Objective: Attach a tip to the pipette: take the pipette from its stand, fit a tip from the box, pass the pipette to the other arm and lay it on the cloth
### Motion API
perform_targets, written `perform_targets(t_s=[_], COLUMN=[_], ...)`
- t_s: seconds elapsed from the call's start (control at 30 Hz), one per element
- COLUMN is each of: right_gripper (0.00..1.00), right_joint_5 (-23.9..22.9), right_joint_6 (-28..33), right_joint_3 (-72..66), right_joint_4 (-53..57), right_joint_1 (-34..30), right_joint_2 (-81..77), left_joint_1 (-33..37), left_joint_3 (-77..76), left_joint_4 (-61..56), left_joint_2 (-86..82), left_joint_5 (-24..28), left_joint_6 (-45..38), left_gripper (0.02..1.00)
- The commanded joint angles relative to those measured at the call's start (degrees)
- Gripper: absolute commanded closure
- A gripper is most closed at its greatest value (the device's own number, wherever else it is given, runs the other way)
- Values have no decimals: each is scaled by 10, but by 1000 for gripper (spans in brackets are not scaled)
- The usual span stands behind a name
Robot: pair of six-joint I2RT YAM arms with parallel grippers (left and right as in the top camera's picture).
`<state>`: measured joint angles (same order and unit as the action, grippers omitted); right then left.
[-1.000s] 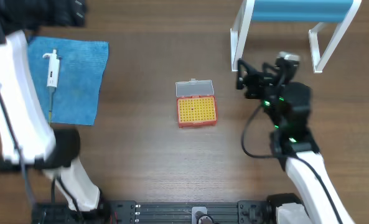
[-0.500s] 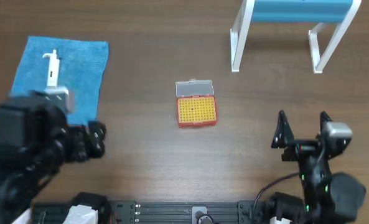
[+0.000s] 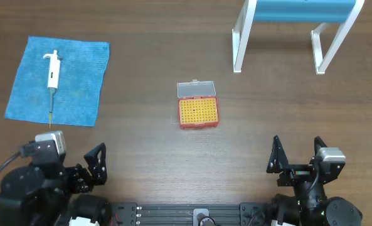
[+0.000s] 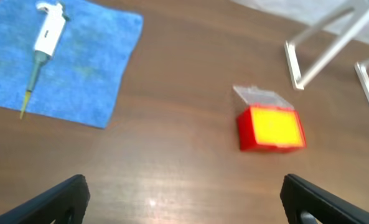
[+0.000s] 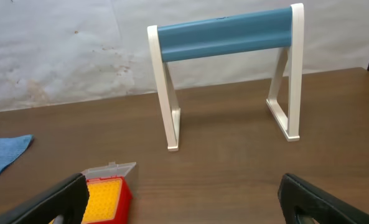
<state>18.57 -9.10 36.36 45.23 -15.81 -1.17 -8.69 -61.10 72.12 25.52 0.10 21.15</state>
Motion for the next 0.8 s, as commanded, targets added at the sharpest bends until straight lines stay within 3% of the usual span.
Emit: perform_targets(t_s=[0.03, 0.43, 0.63, 0.7, 0.8], right_gripper=[25, 25, 25, 25, 25], right_joint_5=[0, 0, 2, 2, 2], right_joint_6=[4, 3, 4, 4, 4], right_joint_3=[7, 7, 7, 7, 7], right_joint_4=[18, 200, 199, 199, 199], right_joint_1=[-3, -3, -3, -3, -3], right_joint_2=[0, 0, 0, 0, 0], left_joint_1=[0, 0, 42, 75, 95], left_joint_3=[61, 74, 76, 83, 136], left_joint_4=[-33, -10, -15, -43, -151], left_joint_2=[-17, -17, -51, -74, -136], left_joint_5=[-25, -25, -46, -44, -30], left_joint_6=[11, 11, -2, -8, -92], left_gripper=[23, 23, 23, 23, 23])
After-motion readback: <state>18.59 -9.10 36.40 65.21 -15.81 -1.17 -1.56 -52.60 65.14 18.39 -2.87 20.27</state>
